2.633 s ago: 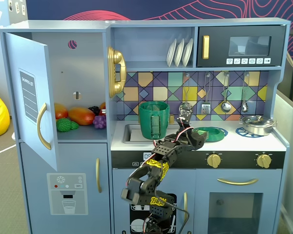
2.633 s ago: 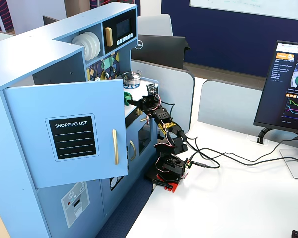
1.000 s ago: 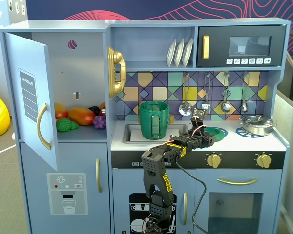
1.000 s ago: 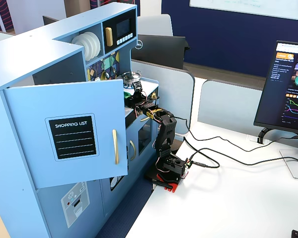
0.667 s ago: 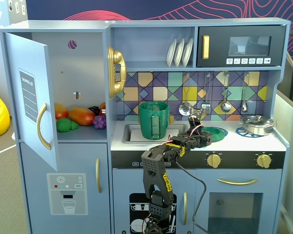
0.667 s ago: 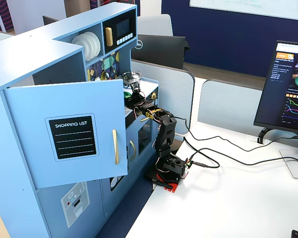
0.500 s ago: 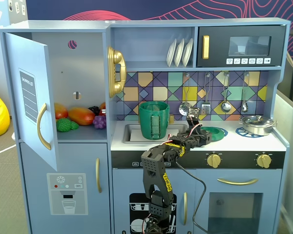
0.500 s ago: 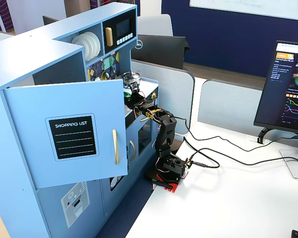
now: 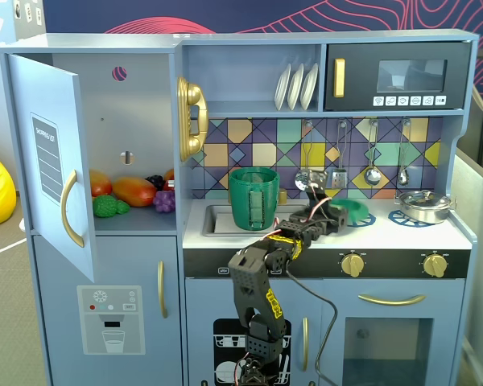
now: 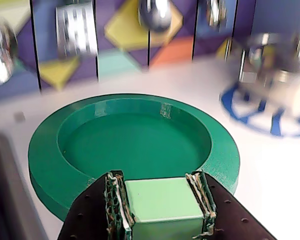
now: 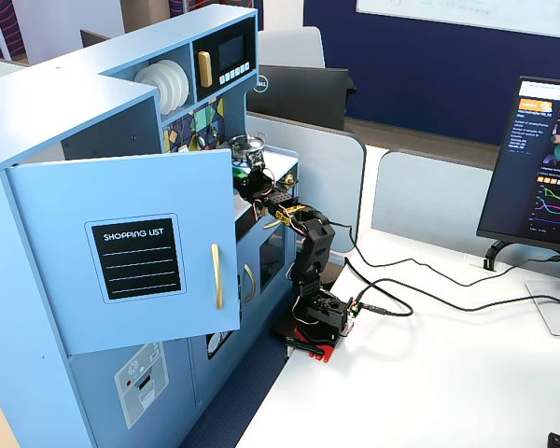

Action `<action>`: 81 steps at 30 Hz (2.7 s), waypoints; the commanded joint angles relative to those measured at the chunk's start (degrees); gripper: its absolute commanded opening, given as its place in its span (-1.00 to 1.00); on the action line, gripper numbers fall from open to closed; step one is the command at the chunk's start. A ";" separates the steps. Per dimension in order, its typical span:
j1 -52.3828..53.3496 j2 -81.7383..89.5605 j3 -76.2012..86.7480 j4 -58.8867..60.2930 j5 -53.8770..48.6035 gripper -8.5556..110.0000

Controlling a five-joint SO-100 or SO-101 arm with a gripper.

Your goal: Pick up the lid from the counter and put it on the green recipient

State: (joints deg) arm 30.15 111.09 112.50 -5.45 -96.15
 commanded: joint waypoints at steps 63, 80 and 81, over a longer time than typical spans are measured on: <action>-28.21 9.84 -21.09 23.29 -2.46 -0.86; -28.30 7.73 -19.51 22.85 -2.46 -0.86; -28.48 7.65 -19.51 22.85 -2.64 -0.86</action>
State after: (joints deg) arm 2.81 118.56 93.96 18.63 -99.05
